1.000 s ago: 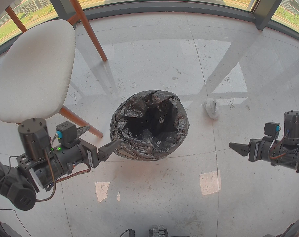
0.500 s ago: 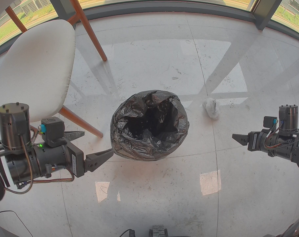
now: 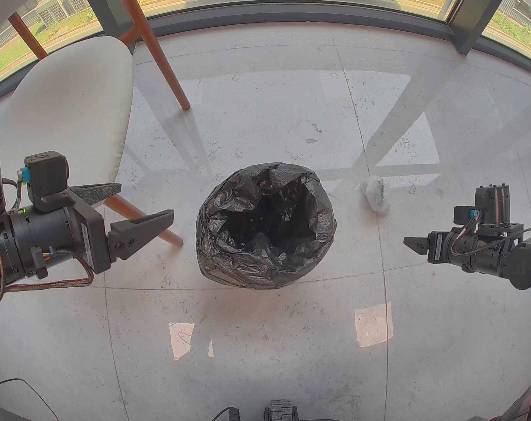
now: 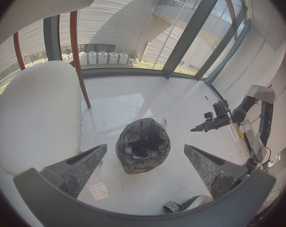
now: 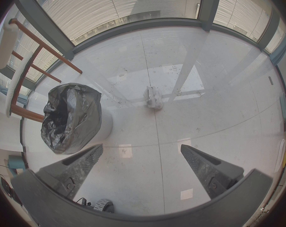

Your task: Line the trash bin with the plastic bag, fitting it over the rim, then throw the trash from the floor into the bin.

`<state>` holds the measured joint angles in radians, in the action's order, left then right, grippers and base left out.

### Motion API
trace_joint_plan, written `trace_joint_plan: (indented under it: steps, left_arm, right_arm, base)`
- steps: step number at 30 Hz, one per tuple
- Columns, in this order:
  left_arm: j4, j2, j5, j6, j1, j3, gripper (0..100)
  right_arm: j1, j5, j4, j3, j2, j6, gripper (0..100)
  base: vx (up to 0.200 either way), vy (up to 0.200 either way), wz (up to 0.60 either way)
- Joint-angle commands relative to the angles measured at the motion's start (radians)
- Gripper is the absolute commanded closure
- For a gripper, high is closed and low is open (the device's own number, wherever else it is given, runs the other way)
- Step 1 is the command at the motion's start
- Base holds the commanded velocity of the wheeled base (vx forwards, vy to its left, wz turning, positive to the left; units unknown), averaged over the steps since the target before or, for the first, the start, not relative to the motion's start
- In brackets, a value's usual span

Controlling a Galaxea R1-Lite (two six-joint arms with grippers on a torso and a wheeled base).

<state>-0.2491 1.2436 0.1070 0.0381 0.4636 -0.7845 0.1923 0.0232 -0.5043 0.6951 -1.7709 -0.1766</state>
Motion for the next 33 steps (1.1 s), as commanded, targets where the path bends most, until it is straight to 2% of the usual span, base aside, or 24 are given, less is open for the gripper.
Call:
trace_joint_plan:
  steps: [1,11,14,23,28,33]
  left_arm:
    - [-0.002,-0.006,0.002,0.022,-0.003,-0.010,0]
    - [-0.007,0.004,-0.001,0.036,-0.003,0.005,0]
    - [-0.048,0.007,-0.007,0.034,-0.005,0.021,0]
    - [-0.321,0.030,-0.033,0.025,0.004,0.139,0]
    - [-0.329,0.025,-0.035,0.020,0.058,0.148,0]
    - [-0.331,0.025,-0.032,0.011,0.059,0.146,0]
  right_arm:
    - [-0.005,0.001,0.001,0.047,-0.058,0.000,0]
    - [-0.007,0.006,0.000,0.083,-0.133,-0.001,0]
    - [-0.028,0.006,-0.005,0.112,-0.177,-0.001,0]
    - [-0.037,0.007,-0.005,0.245,-0.355,-0.003,0]
    - [-0.034,0.021,-0.008,0.314,-0.435,-0.003,0]
    - [-0.030,0.021,-0.011,0.391,-0.515,-0.004,0]
  base:
    - [0.200,0.000,0.00]
    - [0.200,0.000,0.00]
    - [0.000,0.000,0.00]
    - [0.000,0.000,0.00]
    - [0.000,0.000,0.00]
    - [0.000,0.000,0.00]
